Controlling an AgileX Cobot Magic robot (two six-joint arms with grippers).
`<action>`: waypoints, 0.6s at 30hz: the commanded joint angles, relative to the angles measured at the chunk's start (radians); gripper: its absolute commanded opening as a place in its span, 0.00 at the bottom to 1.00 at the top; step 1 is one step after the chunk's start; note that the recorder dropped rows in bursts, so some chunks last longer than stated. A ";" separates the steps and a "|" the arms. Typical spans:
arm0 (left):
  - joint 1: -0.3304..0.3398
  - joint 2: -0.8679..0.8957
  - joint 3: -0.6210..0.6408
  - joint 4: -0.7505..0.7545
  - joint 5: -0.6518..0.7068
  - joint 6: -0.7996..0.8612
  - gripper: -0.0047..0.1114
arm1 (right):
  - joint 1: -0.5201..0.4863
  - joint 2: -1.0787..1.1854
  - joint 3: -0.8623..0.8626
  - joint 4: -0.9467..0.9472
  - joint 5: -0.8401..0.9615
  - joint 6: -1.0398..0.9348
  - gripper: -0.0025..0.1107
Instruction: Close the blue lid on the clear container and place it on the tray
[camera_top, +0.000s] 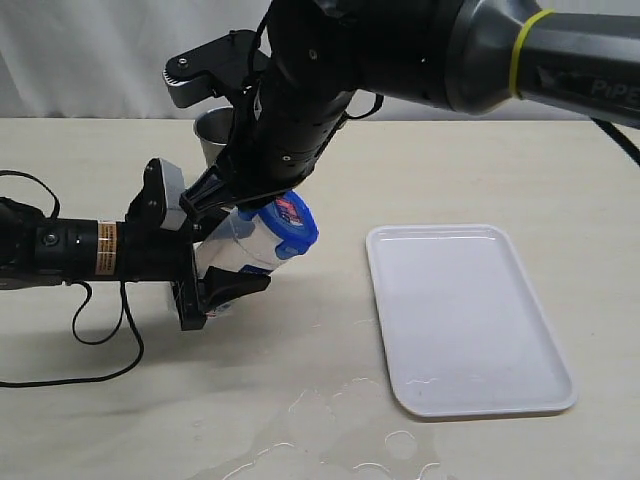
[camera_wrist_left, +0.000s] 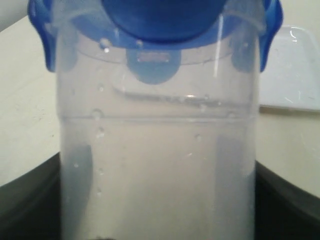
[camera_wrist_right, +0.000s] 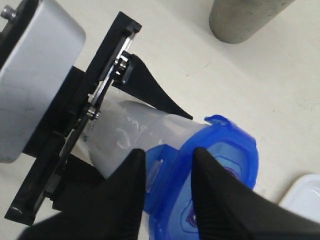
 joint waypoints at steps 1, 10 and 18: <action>-0.004 -0.014 -0.005 -0.007 -0.114 0.014 0.04 | 0.008 0.068 0.038 0.021 0.116 -0.012 0.26; -0.004 -0.014 -0.005 -0.015 -0.142 0.034 0.04 | 0.008 0.014 -0.071 0.028 0.139 -0.042 0.31; -0.004 -0.014 -0.005 -0.015 -0.142 0.038 0.04 | 0.008 -0.132 -0.125 0.022 0.170 -0.042 0.49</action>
